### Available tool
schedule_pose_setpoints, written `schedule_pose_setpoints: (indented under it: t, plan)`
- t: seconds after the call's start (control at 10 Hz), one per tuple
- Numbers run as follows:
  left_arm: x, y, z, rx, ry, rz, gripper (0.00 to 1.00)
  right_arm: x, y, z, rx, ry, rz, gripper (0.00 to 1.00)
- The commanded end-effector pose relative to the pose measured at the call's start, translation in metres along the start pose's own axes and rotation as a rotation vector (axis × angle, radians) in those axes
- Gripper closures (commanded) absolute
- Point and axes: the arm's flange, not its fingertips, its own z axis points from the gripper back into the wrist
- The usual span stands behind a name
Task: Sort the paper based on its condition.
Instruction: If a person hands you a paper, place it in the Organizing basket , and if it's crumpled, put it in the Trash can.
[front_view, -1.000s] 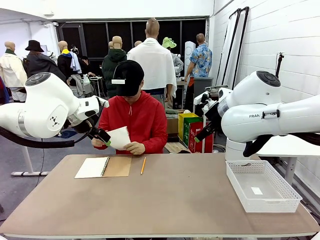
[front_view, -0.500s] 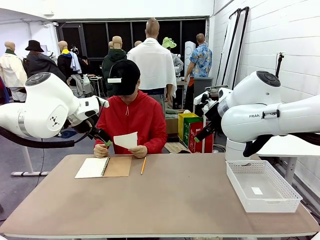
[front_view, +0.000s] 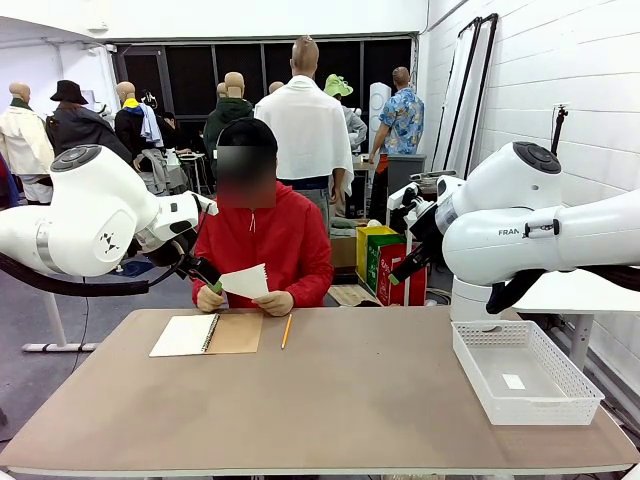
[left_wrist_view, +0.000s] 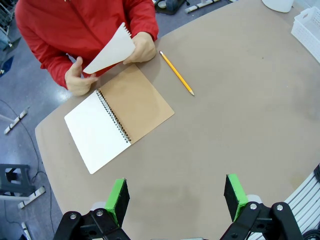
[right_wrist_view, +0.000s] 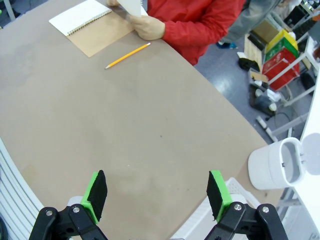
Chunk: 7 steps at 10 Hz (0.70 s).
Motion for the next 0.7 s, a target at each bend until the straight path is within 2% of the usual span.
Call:
schedule_pose_setpoints:
  t: [0.0, 0.6]
  plan:
    - [0.0003, 0.0005, 0.0006, 0.001, -0.006, 0.001, 0.0, -0.0005, -0.0008, -0.0007, 0.01, -0.002, -0.005, 0.0]
    - [0.0003, 0.0005, 0.0006, 0.001, -0.006, 0.001, 0.0, -0.0005, -0.0008, -0.0007, 0.01, -0.002, -0.005, 0.0]
